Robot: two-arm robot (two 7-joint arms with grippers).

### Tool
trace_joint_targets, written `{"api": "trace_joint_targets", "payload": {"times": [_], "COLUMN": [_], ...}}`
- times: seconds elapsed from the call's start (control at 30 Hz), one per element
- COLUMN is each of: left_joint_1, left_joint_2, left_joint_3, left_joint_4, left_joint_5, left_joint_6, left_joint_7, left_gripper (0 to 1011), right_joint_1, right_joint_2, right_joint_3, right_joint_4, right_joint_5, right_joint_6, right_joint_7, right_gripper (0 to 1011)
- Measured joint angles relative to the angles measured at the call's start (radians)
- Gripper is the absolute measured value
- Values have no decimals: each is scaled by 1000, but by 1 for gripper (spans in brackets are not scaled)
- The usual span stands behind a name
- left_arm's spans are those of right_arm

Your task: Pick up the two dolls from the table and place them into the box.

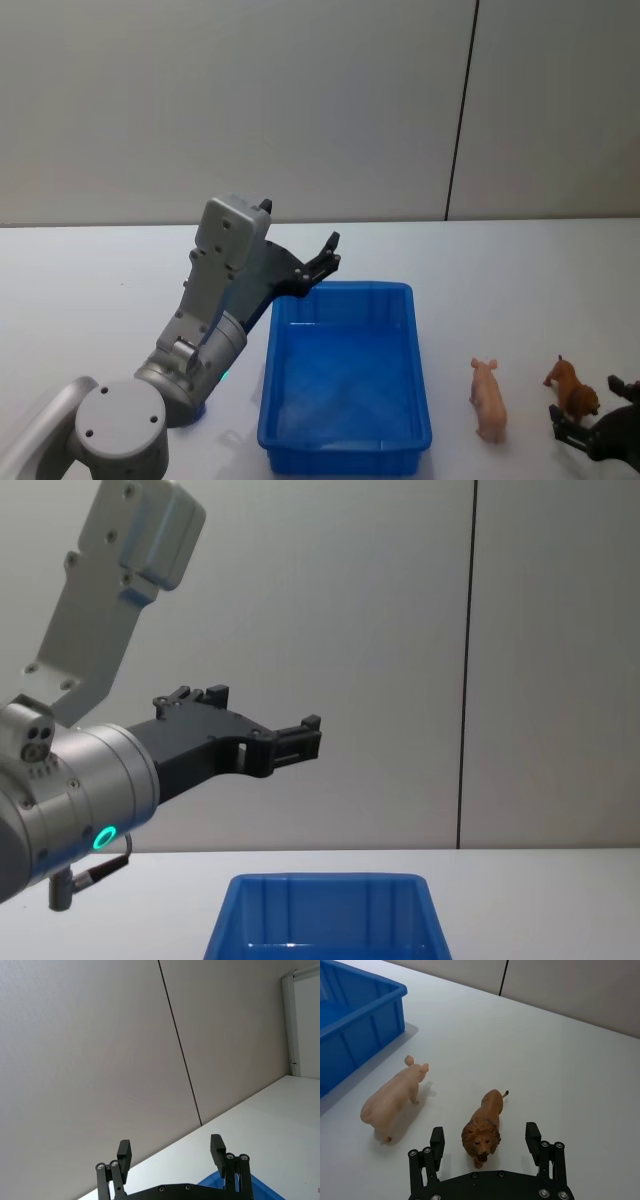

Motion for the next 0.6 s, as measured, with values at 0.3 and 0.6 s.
{"api": "trace_joint_targets", "payload": {"times": [0.3, 0.6], "left_joint_1": [0, 0], "left_joint_2": [0, 0], "left_joint_3": [0, 0], "left_joint_4": [0, 0], "left_joint_5": [0, 0], "left_joint_6": [0, 0], "left_joint_7": [0, 0], "left_gripper": [1001, 1001], "right_joint_1": [13, 26], "right_joint_2": [-19, -35], "right_joint_3": [-9, -11], "right_joint_4": [30, 53], "right_joint_5": [-1, 6], "right_joint_6": [1, -15], "right_joint_7": [-10, -30], "right_gripper": [811, 531]}}
